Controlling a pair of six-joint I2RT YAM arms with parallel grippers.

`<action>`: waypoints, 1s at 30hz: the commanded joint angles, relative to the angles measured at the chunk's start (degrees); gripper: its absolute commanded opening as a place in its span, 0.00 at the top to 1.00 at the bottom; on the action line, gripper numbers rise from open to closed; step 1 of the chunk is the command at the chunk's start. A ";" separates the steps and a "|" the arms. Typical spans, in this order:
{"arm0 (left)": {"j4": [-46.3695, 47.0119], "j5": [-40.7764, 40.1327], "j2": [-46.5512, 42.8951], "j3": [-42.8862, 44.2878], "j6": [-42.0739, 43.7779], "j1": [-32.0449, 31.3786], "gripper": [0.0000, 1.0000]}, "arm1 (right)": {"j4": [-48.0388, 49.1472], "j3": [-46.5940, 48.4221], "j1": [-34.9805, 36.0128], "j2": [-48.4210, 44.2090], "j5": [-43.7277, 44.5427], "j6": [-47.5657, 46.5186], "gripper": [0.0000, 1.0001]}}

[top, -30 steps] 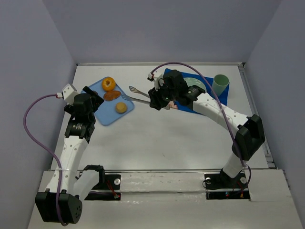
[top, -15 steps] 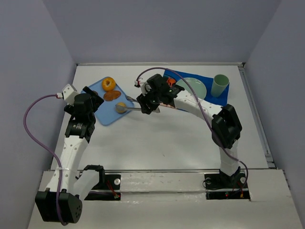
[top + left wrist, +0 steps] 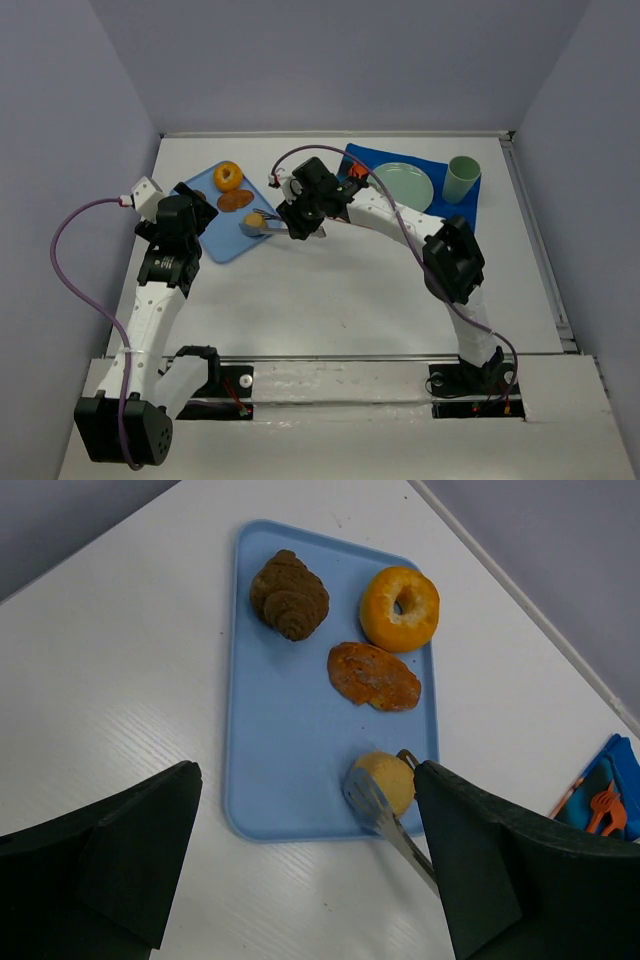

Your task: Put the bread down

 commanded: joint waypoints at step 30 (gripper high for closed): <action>-0.03 -1.77 -0.35 0.30 -0.66 -0.30 0.01 | 11.83 -40.12 -28.66 -35.89 23.78 21.04 0.61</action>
